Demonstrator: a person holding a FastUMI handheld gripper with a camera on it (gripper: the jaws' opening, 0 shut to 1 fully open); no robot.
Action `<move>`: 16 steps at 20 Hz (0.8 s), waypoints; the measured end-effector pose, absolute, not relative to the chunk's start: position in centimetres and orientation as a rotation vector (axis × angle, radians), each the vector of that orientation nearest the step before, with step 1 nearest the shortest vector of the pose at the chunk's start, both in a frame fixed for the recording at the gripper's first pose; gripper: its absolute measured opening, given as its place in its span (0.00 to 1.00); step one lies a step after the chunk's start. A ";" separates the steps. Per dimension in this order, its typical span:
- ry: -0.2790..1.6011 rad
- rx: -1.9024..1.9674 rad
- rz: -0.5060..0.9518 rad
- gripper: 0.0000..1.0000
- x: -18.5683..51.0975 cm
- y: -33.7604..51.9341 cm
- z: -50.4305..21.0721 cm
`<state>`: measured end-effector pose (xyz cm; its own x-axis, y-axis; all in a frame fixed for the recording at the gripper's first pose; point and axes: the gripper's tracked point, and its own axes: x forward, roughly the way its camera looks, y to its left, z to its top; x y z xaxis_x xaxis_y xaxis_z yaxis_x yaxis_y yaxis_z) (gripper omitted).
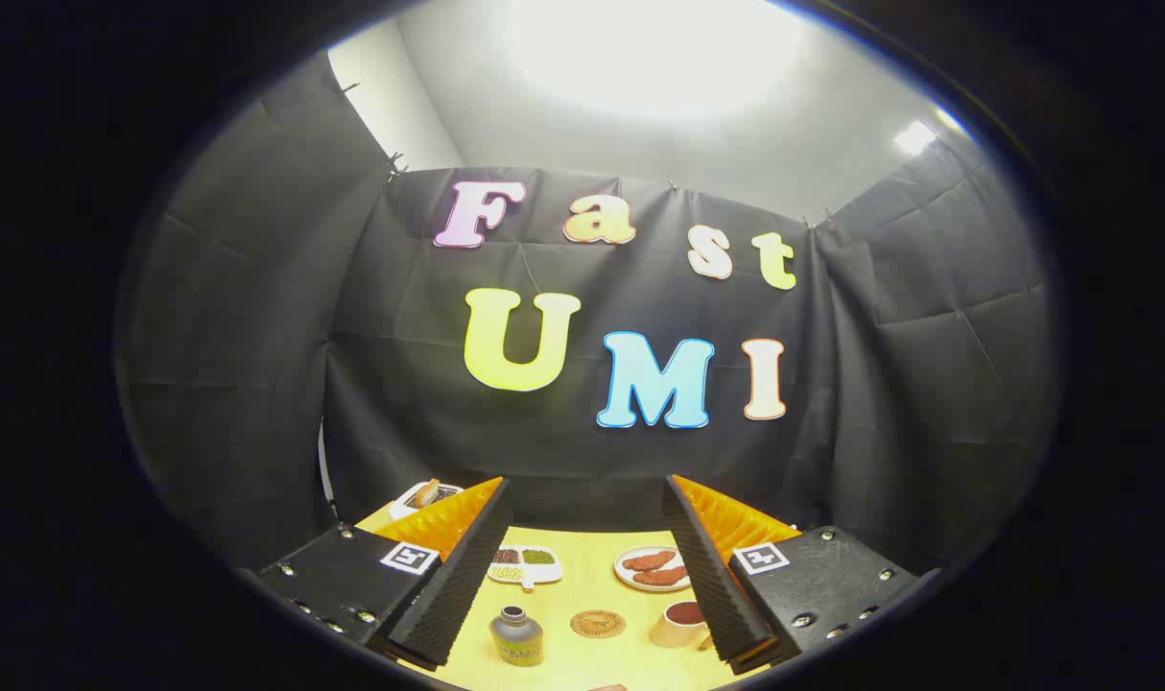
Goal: Take the bottle from table, then pour the juice into the cup, finally place the bottle on the coaster
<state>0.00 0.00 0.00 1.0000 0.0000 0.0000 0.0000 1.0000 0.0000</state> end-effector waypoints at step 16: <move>0.011 0.007 0.022 0.96 1.8 3.0 -1.2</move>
